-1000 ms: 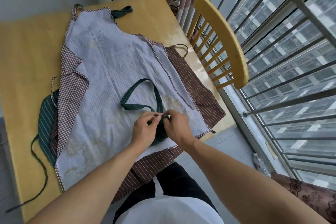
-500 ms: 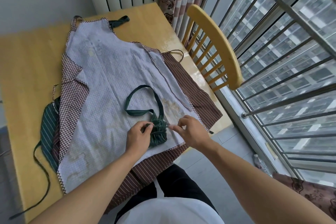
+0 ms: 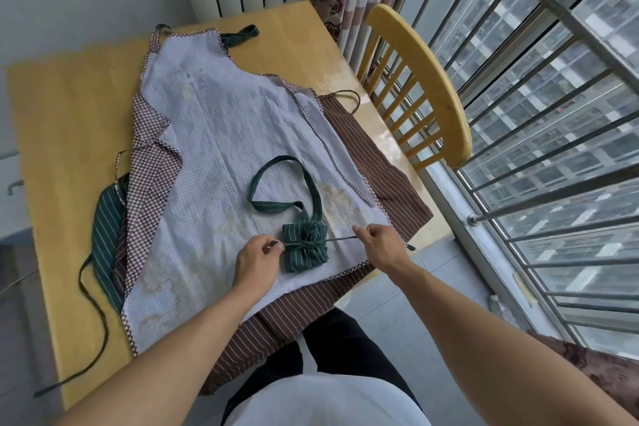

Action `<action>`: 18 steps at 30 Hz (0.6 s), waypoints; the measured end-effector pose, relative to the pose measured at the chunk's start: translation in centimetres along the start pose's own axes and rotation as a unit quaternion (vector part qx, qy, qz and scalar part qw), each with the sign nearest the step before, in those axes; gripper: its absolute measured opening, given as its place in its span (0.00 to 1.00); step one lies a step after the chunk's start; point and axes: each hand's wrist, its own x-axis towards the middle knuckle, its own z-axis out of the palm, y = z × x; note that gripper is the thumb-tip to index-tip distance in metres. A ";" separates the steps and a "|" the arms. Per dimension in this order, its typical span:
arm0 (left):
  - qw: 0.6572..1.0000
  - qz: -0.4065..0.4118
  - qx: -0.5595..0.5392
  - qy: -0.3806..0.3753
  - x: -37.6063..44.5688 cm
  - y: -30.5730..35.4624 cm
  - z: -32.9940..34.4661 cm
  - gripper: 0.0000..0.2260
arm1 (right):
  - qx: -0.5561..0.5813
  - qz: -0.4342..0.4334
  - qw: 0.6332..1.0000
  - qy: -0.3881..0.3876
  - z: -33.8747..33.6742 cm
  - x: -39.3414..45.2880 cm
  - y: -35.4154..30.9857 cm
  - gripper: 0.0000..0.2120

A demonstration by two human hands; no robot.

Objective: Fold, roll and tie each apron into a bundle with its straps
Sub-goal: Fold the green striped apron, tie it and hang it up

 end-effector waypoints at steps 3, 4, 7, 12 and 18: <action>1.000 -0.017 -0.020 -0.001 0.7 0.6 0.5 0.08 | -0.009 0.021 1.000 -0.005 -0.5 1.2 -0.3 0.22; 0.999 -0.029 -0.019 -0.007 0.9 0.7 0.7 0.08 | -0.019 0.034 0.999 -0.008 -0.9 1.5 -0.4 0.22; 0.996 -0.088 -0.028 -0.015 1.6 0.1 0.9 0.08 | -0.046 0.061 0.997 -0.006 -1.8 1.9 -0.3 0.21; 0.987 -0.141 -0.071 0.011 2.5 0.2 0.4 0.09 | -0.078 0.085 0.993 0.028 -0.9 1.2 -0.2 0.19; 0.993 -0.007 -0.113 0.024 1.2 4.0 0.9 0.07 | 0.123 -0.041 0.986 0.105 0.9 -1.5 -3.4 0.19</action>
